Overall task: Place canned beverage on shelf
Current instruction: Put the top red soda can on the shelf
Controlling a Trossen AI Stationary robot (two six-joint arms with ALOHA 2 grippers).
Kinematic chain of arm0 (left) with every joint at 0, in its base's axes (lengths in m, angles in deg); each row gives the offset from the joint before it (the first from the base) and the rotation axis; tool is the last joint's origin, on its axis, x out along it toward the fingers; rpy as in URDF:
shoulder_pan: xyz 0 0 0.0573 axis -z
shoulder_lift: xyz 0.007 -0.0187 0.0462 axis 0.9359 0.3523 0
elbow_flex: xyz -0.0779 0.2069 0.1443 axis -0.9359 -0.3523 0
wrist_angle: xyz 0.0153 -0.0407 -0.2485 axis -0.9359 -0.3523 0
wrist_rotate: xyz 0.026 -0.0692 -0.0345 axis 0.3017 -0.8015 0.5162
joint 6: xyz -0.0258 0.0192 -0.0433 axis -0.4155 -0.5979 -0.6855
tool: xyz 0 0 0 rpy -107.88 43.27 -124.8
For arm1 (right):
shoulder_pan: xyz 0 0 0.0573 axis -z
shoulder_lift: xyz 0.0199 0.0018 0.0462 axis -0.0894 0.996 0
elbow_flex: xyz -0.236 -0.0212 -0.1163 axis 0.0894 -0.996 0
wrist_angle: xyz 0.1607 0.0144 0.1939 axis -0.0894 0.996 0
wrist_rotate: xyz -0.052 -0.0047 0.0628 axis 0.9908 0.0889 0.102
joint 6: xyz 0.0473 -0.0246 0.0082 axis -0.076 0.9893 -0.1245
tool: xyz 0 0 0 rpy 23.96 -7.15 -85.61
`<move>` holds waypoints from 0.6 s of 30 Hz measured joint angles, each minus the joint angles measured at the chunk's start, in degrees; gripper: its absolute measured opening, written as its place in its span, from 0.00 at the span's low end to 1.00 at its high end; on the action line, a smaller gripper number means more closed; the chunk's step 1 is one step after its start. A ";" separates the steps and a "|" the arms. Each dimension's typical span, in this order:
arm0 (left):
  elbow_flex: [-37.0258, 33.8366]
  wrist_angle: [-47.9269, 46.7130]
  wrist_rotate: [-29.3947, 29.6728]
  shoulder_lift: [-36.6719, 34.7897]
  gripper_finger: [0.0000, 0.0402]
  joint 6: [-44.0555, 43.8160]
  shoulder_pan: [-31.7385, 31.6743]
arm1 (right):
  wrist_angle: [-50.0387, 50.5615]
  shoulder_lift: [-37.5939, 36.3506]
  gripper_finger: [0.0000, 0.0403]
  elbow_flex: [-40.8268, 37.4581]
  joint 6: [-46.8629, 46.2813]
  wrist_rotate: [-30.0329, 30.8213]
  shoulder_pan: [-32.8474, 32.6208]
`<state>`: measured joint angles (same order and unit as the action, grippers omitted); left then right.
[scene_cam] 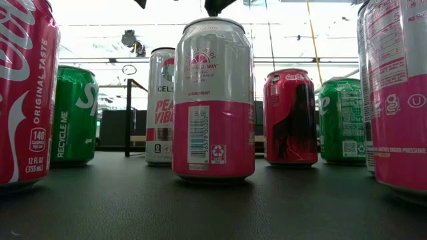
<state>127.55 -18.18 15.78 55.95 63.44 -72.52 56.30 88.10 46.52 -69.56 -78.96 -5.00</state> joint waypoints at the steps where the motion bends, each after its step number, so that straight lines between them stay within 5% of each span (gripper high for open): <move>1: 0.00 -1.07 1.39 0.00 1.00 -0.02 0.08 | 0.47 -0.10 0.67 0.00 -0.20 1.61 0.00; 11: -0.02 -12.94 16.46 -4.34 1.00 -2.94 1.21 | 1.62 0.23 0.67 -0.24 -4.09 16.92 0.00; 18: -0.02 -13.17 26.03 -4.72 1.00 -3.13 6.08 | -0.13 2.97 0.67 -0.76 -7.87 30.21 0.06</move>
<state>127.53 -31.35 41.80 51.23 60.31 -66.44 56.16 91.07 45.75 -77.43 -48.75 -4.94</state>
